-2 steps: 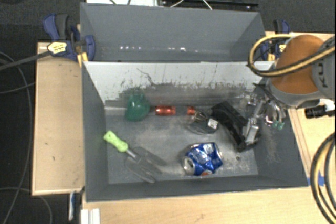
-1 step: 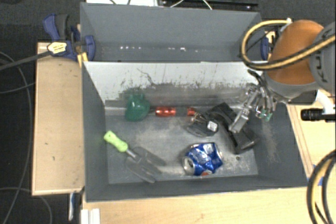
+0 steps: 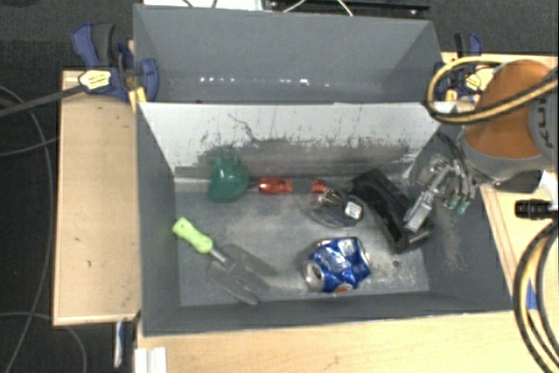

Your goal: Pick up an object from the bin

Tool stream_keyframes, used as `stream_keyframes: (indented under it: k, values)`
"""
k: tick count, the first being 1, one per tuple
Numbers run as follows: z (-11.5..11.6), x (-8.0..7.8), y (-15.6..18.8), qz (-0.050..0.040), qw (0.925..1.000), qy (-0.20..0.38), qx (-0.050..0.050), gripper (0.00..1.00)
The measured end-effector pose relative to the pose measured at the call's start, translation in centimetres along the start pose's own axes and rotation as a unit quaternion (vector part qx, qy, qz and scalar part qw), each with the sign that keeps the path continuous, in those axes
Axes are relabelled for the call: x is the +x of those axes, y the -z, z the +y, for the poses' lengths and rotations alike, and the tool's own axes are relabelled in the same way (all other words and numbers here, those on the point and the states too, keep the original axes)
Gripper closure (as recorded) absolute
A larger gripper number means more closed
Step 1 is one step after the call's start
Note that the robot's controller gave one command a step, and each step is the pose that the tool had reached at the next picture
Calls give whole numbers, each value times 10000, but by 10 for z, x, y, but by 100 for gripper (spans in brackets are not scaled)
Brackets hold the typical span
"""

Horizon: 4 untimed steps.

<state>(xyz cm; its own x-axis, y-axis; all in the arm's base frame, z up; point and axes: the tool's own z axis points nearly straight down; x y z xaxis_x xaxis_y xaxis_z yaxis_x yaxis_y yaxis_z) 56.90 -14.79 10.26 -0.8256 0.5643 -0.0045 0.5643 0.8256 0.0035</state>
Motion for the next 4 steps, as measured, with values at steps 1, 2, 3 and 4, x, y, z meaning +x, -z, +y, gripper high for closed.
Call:
stream_keyframes:
  k: [1, 2, 3, 4]
  values:
    - [44, 57, -32, -21, 9874, -1580, -10, 0]
    - [10, 31, -32, 75, 9975, -704, -89, 100]
    - [10, 31, -32, 74, 9975, -696, -86, 100]
    - [11, 33, -29, 88, 9976, -688, -84, 100]
